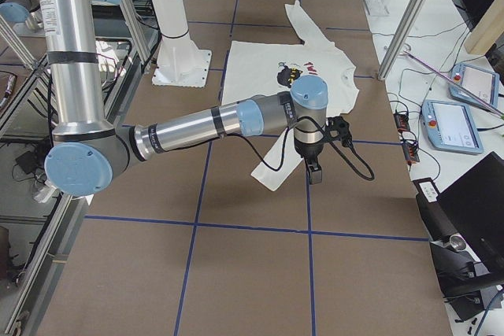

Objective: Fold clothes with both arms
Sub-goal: 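Move the right gripper toward the cuff of the sleeve nearest it, then grasp the sleeve cuff nearest the right gripper and lift it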

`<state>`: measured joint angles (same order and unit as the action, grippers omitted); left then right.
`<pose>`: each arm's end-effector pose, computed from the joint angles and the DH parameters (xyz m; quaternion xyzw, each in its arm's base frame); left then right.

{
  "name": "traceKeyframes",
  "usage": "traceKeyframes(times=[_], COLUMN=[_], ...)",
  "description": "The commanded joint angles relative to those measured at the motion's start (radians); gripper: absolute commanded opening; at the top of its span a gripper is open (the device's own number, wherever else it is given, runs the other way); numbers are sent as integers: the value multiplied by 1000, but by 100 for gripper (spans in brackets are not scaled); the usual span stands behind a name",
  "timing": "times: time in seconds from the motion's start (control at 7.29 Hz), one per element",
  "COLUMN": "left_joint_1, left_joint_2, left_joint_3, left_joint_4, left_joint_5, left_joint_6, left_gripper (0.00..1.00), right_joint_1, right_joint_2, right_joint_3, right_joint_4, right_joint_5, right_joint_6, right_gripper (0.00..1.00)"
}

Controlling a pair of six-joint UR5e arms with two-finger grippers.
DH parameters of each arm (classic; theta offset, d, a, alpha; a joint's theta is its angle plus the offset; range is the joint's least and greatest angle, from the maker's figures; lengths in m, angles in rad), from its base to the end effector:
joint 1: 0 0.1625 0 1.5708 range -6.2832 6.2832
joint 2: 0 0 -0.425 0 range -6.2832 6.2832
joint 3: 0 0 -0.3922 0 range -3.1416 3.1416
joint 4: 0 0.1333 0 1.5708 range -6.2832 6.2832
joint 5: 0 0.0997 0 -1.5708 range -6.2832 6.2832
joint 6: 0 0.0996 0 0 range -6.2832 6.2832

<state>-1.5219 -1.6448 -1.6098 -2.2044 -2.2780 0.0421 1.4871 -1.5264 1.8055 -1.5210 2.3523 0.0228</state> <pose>-0.0418 -0.5484 0.5300 0.3410 0.3236 0.1659 0.8669 0.0200 -0.5166 0.5137 0.1312 -0.3833 -0.0901 0.9098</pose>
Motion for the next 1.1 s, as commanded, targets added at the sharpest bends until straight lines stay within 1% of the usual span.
traceKeyframes(times=[0.0,0.14,0.27,0.41,0.55,0.69,0.82,0.96], left_joint_1=[0,0,0,0,0,0,-1,-1], left_joint_2=[-3,-3,-3,-1,0,3,8,10], left_joint_3=[4,4,2,4,4,4,5,5], left_joint_4=[-15,-15,-15,-15,-17,-17,-17,-17], left_joint_5=[-2,-2,-2,-2,-2,-2,-2,-2], left_joint_6=[-16,-16,-16,-16,-15,-15,-13,-11], left_gripper=[100,100,100,100,100,100,100,100], right_joint_1=[-100,-181,-276,-341,-375,-398,-433,-468], right_joint_2=[-110,-194,-249,-251,-238,-235,-235,-230], right_joint_3=[23,17,-18,-114,-214,-262,-273,-299], right_joint_4=[242,480,687,841,961,1001,1001,1002], right_joint_5=[38,-44,-121,-164,-213,-237,-284,-313], right_joint_6=[253,460,640,733,767,775,776,776], right_gripper=[100,100,95,83,77,73,73,73])
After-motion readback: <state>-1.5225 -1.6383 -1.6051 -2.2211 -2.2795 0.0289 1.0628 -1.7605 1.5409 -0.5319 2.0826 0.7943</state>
